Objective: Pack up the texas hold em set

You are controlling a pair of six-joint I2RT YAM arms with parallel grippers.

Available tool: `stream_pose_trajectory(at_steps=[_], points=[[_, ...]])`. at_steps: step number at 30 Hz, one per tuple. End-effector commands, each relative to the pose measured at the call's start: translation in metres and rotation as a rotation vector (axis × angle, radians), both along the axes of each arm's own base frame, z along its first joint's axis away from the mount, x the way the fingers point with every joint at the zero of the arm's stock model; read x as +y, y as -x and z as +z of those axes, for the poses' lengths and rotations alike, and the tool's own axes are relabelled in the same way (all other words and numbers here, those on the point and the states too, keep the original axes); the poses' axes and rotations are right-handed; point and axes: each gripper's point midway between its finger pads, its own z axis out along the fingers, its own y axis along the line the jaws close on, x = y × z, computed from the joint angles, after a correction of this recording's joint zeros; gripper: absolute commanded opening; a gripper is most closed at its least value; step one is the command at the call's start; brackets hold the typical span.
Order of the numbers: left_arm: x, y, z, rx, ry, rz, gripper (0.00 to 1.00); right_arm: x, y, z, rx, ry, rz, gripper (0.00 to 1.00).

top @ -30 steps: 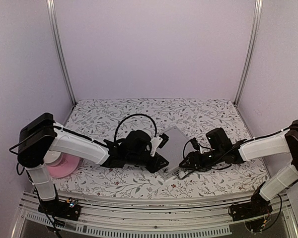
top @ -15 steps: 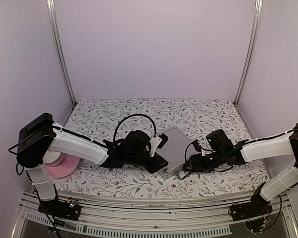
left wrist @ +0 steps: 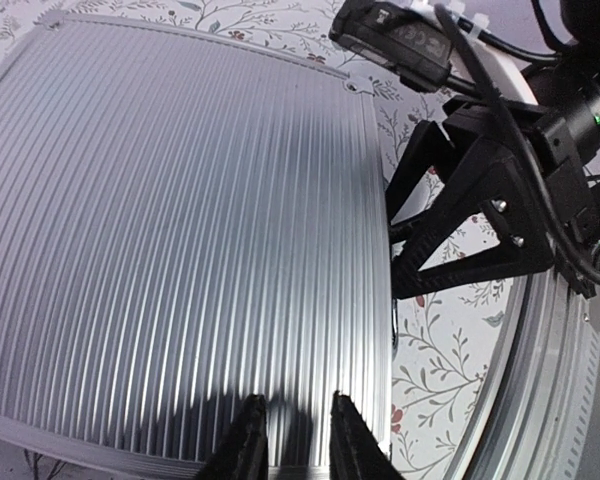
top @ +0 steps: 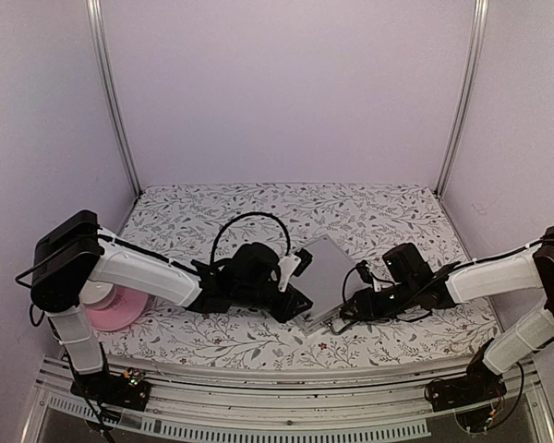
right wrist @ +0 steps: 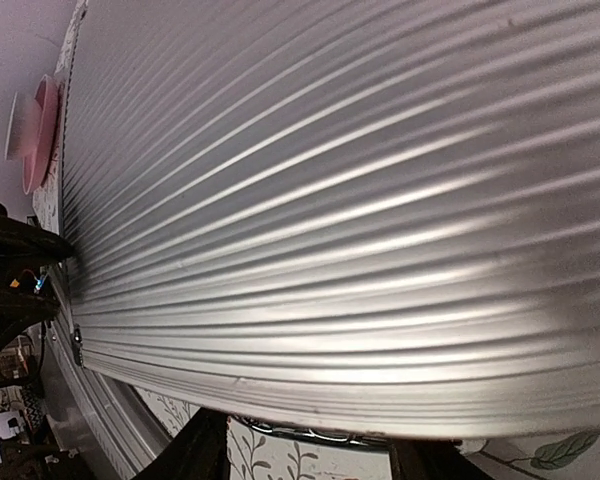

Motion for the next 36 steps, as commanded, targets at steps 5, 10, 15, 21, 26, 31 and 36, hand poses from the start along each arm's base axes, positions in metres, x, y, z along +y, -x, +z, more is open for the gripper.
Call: stream_pose_trajectory(at_steps=[5, 10, 15, 21, 26, 31, 36], points=[[0.031, 0.017, -0.047, 0.085, -0.168, 0.015, 0.23, 0.007, 0.0, -0.008, 0.011, 0.012, 0.041, 0.52], [0.031, 0.018, -0.048, 0.087, -0.17, 0.013, 0.23, 0.011, 0.011, -0.001, 0.049, -0.043, 0.071, 0.51], [0.031, 0.018, -0.048, 0.086, -0.172, 0.01, 0.22, 0.021, 0.018, 0.017, 0.062, -0.15, 0.086, 0.52], [0.029, 0.018, -0.048, 0.09, -0.169, 0.006, 0.22, 0.025, 0.012, 0.013, 0.083, -0.155, 0.066, 0.51], [0.031, 0.019, -0.049, 0.091, -0.172, 0.011, 0.22, 0.027, 0.006, 0.015, 0.07, -0.158, 0.038, 0.51], [0.031, 0.02, -0.051, 0.096, -0.176, 0.008, 0.22, 0.027, -0.001, 0.024, 0.039, -0.172, 0.011, 0.51], [0.031, 0.019, -0.052, 0.097, -0.177, 0.009, 0.22, 0.027, -0.005, 0.032, 0.012, -0.186, -0.008, 0.51]])
